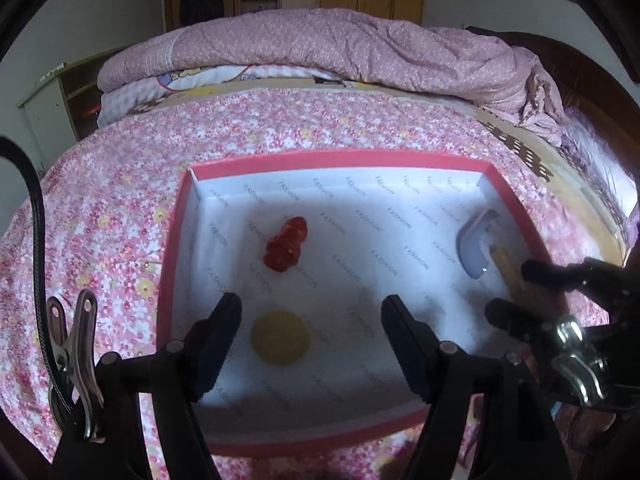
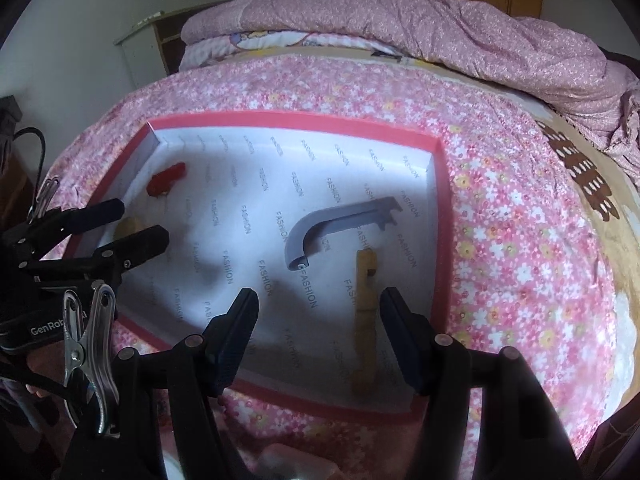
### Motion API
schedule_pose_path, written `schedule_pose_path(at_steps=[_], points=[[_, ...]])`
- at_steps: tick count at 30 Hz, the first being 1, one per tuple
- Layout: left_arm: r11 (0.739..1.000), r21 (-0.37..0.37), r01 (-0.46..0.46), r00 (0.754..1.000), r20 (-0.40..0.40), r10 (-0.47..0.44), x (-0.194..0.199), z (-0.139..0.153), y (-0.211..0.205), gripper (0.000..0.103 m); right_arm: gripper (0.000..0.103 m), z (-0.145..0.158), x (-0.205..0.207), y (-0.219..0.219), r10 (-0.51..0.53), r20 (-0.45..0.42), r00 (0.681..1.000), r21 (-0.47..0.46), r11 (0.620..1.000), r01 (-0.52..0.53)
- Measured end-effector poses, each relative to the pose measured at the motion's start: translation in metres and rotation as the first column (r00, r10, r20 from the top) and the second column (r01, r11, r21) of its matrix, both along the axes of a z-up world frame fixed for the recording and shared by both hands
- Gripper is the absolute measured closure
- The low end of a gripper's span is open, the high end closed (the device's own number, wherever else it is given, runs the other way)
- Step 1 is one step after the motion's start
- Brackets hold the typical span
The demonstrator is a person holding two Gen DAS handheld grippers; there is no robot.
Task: Organize rigid objects
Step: 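Open the left tool to drop the red figure in the tray while the right tool releases the grey handle, then withdraw both tools from the tray toward the remaining objects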
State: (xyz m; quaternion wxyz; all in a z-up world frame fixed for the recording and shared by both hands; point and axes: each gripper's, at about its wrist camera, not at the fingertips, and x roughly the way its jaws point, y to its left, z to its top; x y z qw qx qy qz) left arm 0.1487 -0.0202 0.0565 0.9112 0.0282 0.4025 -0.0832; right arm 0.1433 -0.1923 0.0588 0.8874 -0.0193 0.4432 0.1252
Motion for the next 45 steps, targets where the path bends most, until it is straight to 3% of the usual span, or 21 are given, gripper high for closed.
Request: schedule_pose_path(at_steps=[8,19,31,39,45], points=[[0.999,0.021,0.028,0.999,0.043,-0.029,-0.035,0.018,-0.002,0.027,0.038,0.021,-0.031,-0.005,0.009,0.05,0.999,0.06,0.998,-0.012],[0.994,-0.03,0.103,0.994,0.026,-0.102,-0.09,0.015,-0.004,0.027,0.038,0.024,-0.091,-0.019,0.021,0.069,0.997,0.102,0.994,-0.028],[0.999,0.0,0.051,0.999,-0.002,-0.051,-0.124,-0.003,0.024,0.027,0.038,-0.004,-0.141,-0.026,0.033,0.034,0.999,0.118,0.992,-0.037],[0.999,-0.034,-0.022,0.998,-0.064,0.02,-0.118,-0.026,0.039,0.027,0.038,-0.014,-0.161,-0.025,0.073,0.016,0.997,0.122,0.99,-0.074],[0.997,-0.07,-0.035,0.997,-0.071,0.03,-0.115,-0.038,0.041,0.02,0.038,-0.021,-0.173,-0.02,0.099,-0.008,0.995,0.153,0.983,-0.096]])
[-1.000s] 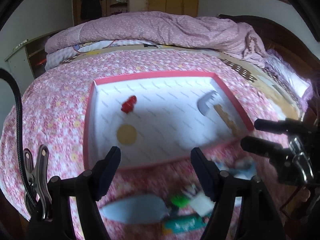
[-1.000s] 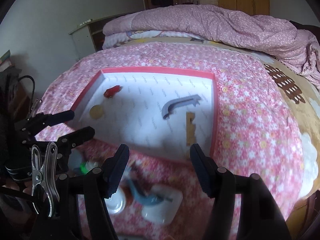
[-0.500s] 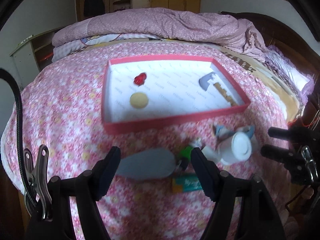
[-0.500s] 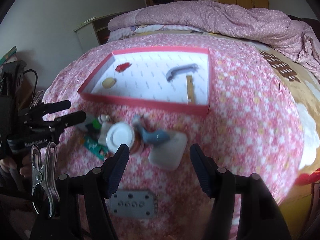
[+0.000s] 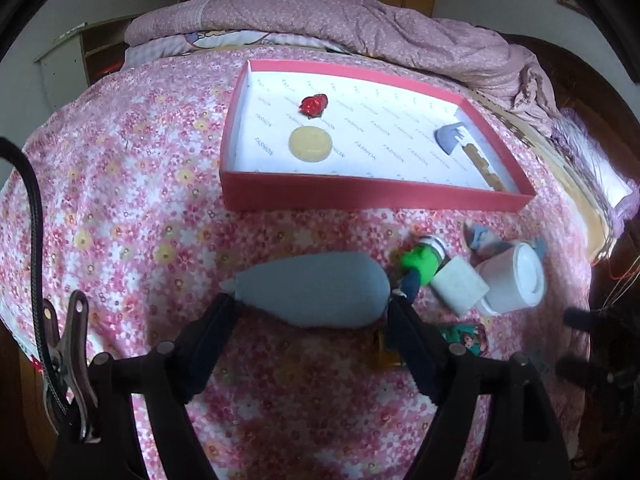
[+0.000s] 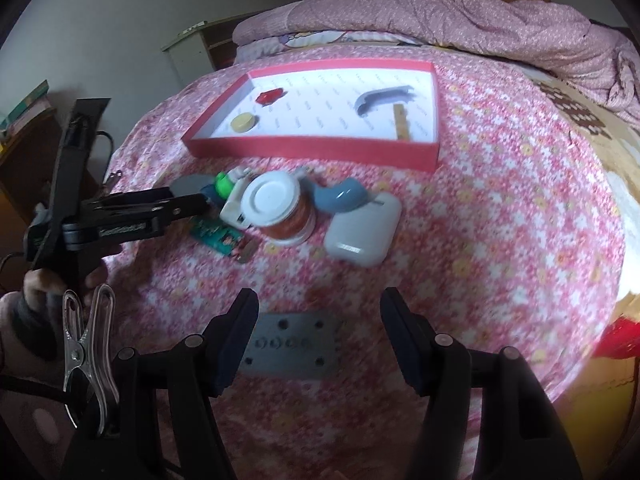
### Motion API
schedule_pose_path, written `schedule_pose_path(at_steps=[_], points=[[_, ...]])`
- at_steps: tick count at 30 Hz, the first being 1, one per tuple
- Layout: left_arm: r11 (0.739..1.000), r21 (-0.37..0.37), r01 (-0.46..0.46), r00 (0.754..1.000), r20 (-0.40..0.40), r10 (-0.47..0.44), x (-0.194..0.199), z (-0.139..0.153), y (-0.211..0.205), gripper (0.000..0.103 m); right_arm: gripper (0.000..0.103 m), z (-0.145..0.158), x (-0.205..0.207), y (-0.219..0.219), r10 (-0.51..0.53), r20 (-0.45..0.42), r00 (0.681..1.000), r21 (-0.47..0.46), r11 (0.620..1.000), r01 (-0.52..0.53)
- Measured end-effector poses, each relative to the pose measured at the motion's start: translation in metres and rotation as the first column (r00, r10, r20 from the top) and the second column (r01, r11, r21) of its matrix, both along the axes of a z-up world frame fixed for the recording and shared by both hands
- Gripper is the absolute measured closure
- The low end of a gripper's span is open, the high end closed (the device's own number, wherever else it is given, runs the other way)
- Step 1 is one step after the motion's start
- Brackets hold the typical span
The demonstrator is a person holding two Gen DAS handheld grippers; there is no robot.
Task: Organize rigid objects
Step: 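Withdraw both tools from the tray toward the remaining objects, then grasp the grey oval bottle with the left tool while the right tool grasps the grey perforated plate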
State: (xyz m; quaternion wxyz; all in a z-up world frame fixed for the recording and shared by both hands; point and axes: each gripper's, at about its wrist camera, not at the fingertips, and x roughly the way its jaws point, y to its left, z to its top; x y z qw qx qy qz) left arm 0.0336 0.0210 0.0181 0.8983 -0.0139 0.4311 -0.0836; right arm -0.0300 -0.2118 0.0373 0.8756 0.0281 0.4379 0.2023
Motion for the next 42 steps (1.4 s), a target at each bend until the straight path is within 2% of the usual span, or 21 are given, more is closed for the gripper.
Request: schedule_pose_path(at_steps=[4,12,15,21,24,27,30,35,39,42], points=[[1.0,0.016,-0.004,1.0,0.025,0.003,0.0,-0.001,-0.004,0.017,0.038,-0.006,-0.005,0.009,0.029,-0.02,0.999,-0.021,0.999,-0.029],[0.996,0.093,0.003,0.998,0.066,-0.009,0.002,-0.007,-0.016,0.014,0.038,-0.02,-0.016,0.023,0.057,-0.069,0.996,-0.053,0.997,-0.061],[0.994,0.108,0.007,0.996,0.084,-0.016,0.002,-0.009,-0.017,0.014,0.038,-0.022,-0.017,0.028,0.049,-0.058,0.997,-0.092,0.994,-0.054],[0.993,0.116,0.011,0.994,0.104,-0.023,0.002,-0.011,-0.019,0.013,0.028,-0.029,-0.013,0.04,0.029,-0.072,0.997,-0.154,0.987,-0.04],[0.993,0.117,0.019,0.993,0.109,-0.032,0.002,-0.011,-0.018,0.014,0.026,-0.03,-0.012,0.044,0.032,-0.068,0.997,-0.172,0.984,-0.043],[0.992,0.12,0.027,0.992,0.116,-0.041,0.0,-0.01,-0.018,0.021,0.024,-0.033,-0.012,0.046,0.037,-0.065,0.997,-0.182,0.982,-0.048],[0.992,0.126,0.031,0.993,0.112,-0.045,-0.002,-0.01,-0.019,0.021,0.023,-0.034,-0.012,0.05,0.041,-0.061,0.997,-0.196,0.979,-0.052],[0.992,0.117,0.039,0.993,0.102,-0.051,-0.006,-0.008,-0.018,0.021,0.023,-0.033,-0.012,0.051,0.039,-0.057,0.998,-0.181,0.982,-0.049],[0.993,0.113,0.043,0.993,0.102,-0.054,-0.008,-0.005,-0.018,0.021,0.03,-0.031,-0.014,0.044,0.024,-0.055,0.998,-0.176,0.984,-0.033],[0.992,0.115,0.049,0.992,0.109,-0.062,-0.011,-0.002,-0.02,0.021,0.031,-0.03,-0.013,0.04,0.018,-0.056,0.998,-0.157,0.987,-0.026]])
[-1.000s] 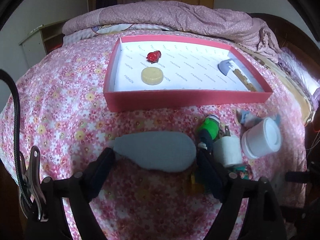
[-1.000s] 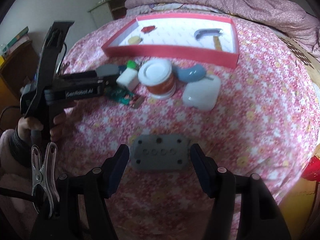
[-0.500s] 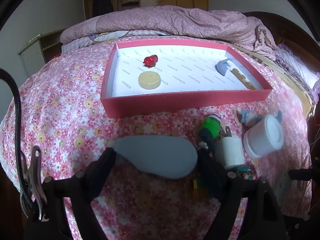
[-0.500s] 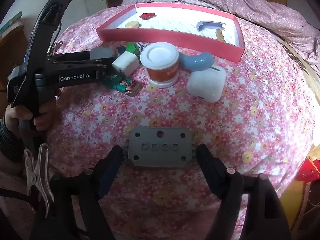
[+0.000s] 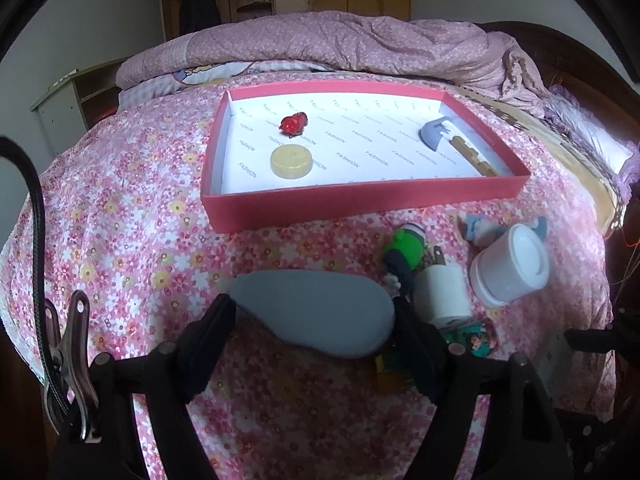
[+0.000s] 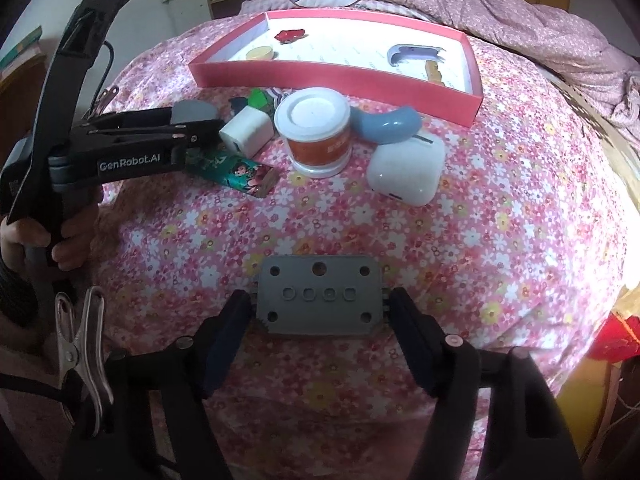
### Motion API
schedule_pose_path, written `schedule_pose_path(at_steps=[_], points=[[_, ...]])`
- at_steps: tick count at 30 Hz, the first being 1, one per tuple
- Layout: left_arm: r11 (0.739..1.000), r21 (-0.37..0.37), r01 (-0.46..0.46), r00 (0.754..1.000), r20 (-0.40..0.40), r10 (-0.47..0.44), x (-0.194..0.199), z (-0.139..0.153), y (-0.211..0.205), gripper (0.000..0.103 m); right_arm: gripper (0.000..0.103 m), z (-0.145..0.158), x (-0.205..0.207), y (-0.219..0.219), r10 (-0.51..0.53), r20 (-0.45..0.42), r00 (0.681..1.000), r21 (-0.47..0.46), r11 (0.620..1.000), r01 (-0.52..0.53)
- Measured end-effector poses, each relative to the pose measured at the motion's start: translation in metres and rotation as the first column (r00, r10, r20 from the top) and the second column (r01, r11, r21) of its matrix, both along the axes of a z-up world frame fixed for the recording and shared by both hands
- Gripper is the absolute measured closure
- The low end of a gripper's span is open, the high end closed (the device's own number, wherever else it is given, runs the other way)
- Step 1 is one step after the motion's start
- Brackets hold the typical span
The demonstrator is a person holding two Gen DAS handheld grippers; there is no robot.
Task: Organize rigid objects
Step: 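Grasp the grey oval bottle with the left tool while the right tool grasps the grey perforated plate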
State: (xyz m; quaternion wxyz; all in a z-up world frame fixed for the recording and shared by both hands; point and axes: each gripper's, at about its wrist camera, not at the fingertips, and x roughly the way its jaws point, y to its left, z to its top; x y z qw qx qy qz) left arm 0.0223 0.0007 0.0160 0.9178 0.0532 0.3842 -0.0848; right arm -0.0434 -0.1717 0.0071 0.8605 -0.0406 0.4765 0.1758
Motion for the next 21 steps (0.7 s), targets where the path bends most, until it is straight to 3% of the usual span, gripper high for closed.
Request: schedule_pose_path(at_steps=[14,21], points=[[0.999,-0.042,0.019,1.0,0.025,-0.018,-0.003,0.022,0.0,0.021,0.031,0.001,0.001,-0.008,-0.01,0.0,1.0,0.056,0.998,0.01],[0.999,-0.042,0.03,0.998,0.059,-0.028,0.017,0.044,-0.006,0.021,0.031,0.001,0.0,-0.008,-0.009,0.0,1.0,0.062,0.998,0.009]])
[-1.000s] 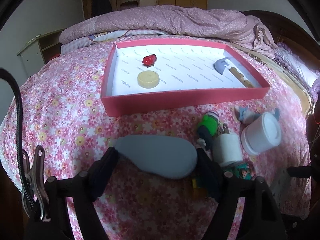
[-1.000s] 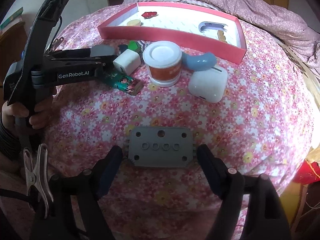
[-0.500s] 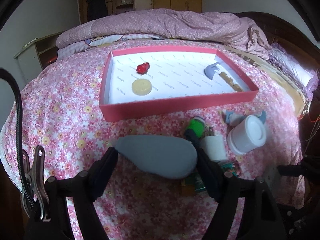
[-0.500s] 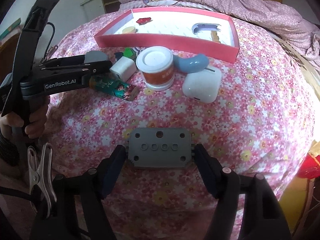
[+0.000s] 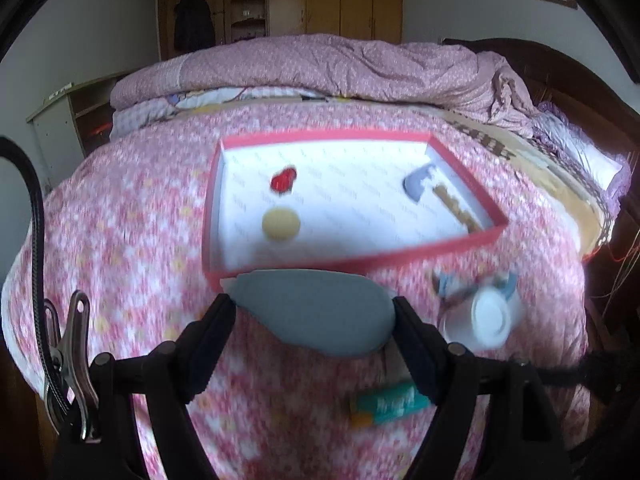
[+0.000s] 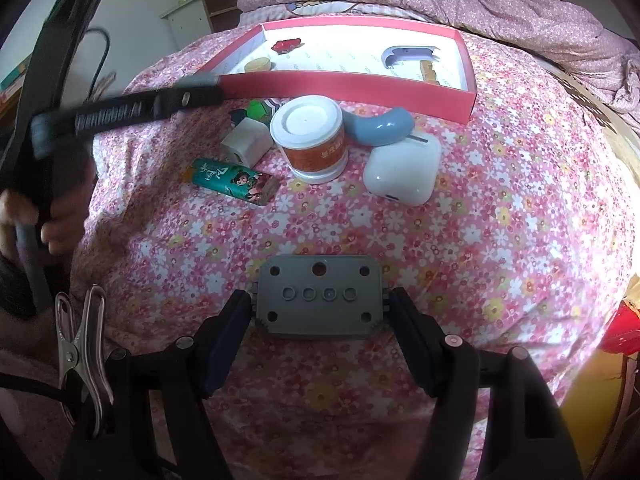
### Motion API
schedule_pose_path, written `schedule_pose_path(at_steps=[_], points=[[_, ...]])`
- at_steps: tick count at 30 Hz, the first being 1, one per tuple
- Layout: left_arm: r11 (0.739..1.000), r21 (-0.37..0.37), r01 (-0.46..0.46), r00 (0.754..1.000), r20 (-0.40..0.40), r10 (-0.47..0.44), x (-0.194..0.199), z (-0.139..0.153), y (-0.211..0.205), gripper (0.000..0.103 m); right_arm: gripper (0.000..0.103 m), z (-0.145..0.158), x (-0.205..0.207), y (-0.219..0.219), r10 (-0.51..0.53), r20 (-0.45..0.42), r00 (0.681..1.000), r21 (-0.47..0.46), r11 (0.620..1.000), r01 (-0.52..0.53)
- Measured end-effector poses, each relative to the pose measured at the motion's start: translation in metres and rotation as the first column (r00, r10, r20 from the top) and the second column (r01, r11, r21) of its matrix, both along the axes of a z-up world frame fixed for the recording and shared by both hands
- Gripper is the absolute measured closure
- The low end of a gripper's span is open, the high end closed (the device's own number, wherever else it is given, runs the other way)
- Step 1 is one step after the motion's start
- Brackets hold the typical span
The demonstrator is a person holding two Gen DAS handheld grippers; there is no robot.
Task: Organize rigid objects
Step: 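Grasp the grey oval bottle with the left tool while the right tool grasps the grey perforated plate, then lower the grey bottle into the tray with the left tool while the right tool carries the plate there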
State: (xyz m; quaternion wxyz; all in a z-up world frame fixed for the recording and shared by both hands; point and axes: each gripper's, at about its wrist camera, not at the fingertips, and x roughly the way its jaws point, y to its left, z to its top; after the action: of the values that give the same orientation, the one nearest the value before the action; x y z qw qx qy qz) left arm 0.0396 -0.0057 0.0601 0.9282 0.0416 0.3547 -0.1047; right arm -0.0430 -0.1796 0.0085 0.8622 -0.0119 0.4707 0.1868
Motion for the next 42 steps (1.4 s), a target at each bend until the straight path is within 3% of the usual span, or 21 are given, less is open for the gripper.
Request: schedule_pose_path(at_steps=[9,22,30,37,42], points=[[0.999,0.001,0.032,0.999,-0.029,-0.032,0.047,0.008,-0.017,0.021,0.031,0.002,-0.002,-0.002,0.007,-0.001,1.0,0.023,1.0,-0.007],[0.999,0.003,-0.034,0.997,-0.072,0.034,0.104,-0.01,-0.022,0.021,0.031,0.014,-0.008,-0.006,0.03,0.017,0.999,0.065,0.997,-0.031],[0.997,0.074,0.001,0.998,-0.055,0.003,0.109,-0.02,-0.032,0.021,0.031,0.021,-0.008,-0.022,0.001,0.022,1.0,0.058,0.998,-0.003],[0.999,0.036,-0.01,0.999,-0.04,0.011,0.095,-0.01,-0.028,0.021,0.031,0.035,0.0,-0.043,-0.045,0.058,0.997,0.036,0.998,0.043],[0.998,0.057,-0.029,1.0,-0.01,0.029,0.074,-0.004,-0.025,0.021,0.031,0.053,0.013,-0.06,-0.105,0.093,0.99,0.048,0.994,0.101]])
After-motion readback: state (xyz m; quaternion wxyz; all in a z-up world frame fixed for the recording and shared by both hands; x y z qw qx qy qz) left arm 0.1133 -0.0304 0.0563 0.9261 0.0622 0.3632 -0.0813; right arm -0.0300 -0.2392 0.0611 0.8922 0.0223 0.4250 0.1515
